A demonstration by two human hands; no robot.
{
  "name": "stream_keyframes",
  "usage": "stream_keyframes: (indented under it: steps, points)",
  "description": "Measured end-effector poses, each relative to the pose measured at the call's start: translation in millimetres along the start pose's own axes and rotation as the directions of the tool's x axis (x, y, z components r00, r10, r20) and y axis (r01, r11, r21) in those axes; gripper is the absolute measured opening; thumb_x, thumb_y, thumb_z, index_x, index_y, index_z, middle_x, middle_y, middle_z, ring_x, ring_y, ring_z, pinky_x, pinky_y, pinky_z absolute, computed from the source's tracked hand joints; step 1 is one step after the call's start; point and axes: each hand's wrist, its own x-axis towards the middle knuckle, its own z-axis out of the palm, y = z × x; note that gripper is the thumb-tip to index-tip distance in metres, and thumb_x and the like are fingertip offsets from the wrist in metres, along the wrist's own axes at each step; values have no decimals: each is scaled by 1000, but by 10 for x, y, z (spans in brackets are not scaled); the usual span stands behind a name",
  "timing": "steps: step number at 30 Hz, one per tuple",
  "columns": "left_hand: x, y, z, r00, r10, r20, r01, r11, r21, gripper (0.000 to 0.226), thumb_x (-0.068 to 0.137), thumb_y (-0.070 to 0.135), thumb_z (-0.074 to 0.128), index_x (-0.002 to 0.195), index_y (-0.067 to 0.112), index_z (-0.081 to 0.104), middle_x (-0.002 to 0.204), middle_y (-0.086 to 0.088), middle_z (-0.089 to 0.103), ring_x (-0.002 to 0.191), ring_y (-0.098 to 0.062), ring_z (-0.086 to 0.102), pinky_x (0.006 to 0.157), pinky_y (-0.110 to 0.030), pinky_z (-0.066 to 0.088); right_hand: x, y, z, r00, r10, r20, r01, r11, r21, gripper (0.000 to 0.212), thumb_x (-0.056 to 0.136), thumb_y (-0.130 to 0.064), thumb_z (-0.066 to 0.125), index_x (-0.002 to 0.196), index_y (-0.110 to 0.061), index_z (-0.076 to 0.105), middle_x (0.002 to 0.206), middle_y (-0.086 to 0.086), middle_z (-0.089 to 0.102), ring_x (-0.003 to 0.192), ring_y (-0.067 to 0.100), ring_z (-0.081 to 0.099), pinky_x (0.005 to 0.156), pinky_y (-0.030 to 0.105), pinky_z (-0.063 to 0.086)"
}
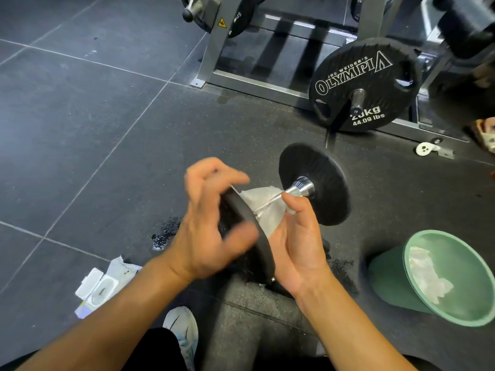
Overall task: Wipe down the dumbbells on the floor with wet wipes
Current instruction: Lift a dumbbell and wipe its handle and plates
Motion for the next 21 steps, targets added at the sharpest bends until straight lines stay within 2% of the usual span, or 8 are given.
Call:
stream_keyframes:
  steps: [3, 5, 7, 9, 13, 15, 17, 21]
  points:
    - [49, 93, 7, 781, -615, 111, 590, 667, -455, 39, 92, 63, 47, 119, 36, 55, 126, -1, 55, 122, -16, 54, 105, -43, 47, -21, 14, -18, 1000, -8, -21, 8, 1000, -14, 53, 96, -36, 43, 130, 0, 64, 129, 23, 66, 118, 34, 62, 108, 48, 43]
    - [55, 130, 20, 531, -706, 469, 774, 178, -607, 60, 91, 75, 48, 124, 28, 66, 128, -8, 70, 118, -27, 68, 91, -54, 57, -37, 20, -20, 1000, 4, -31, -4, 1000, 0, 54, 98, -37, 40, 128, -1, 67, 129, 22, 67, 119, 34, 62, 103, 49, 49]
    - [75, 156, 48, 471, -680, 562, 799, 58, -599, 57, 96, 69, 42, 102, 26, 78, 109, -7, 78, 99, -24, 75, 80, -48, 60, -34, 27, -7, 998, 10, -55, -10, 1000, -5, 59, 97, -38, 43, 138, 3, 58, 141, 28, 57, 129, 41, 52, 114, 55, 36]
    - [81, 164, 86, 591, -666, 455, 706, 154, -691, 37, 90, 60, 53, 93, 27, 68, 89, 2, 71, 84, -18, 66, 69, -35, 55, -37, 25, 4, 999, 1, -48, -3, 999, -38, 66, 96, -38, 46, 144, 6, 49, 147, 31, 49, 135, 43, 46, 121, 55, 25]
    - [-3, -33, -12, 983, -90, 163, 120, 975, -186, 61, 70, 46, 74, 120, 28, 44, 111, -11, 43, 105, -28, 50, 92, -32, 47, -38, -68, -25, 998, -53, 34, 52, 999, 15, 65, 91, -37, 57, 138, 7, 49, 134, 29, 58, 127, 38, 54, 118, 50, 33]
    - [-58, -56, -32, 986, 95, 135, -91, 995, -33, 66, 83, 58, 69, 133, 22, 45, 135, -12, 36, 132, -29, 43, 111, -36, 40, -34, -107, -10, 996, -64, 55, 61, 997, 56, 57, 90, -36, 59, 133, 2, 51, 126, 26, 62, 120, 35, 59, 113, 47, 41]
    - [-61, 35, 23, 978, -207, 15, 206, 957, -206, 51, 93, 59, 53, 137, 35, 45, 143, -3, 38, 139, -17, 41, 115, -36, 38, -25, -108, 4, 996, -72, 55, 67, 994, 87, 54, 91, -34, 57, 132, 1, 52, 126, 27, 63, 119, 35, 61, 107, 45, 47]
    - [42, 143, 48, 459, -666, 588, 795, 12, -607, 72, 87, 86, 41, 130, 33, 67, 134, -9, 67, 115, -26, 69, 91, -54, 58, -57, -62, 7, 999, -51, 14, 50, 997, 63, 41, 97, -34, 45, 112, -8, 73, 131, 27, 63, 123, 38, 60, 110, 49, 43]
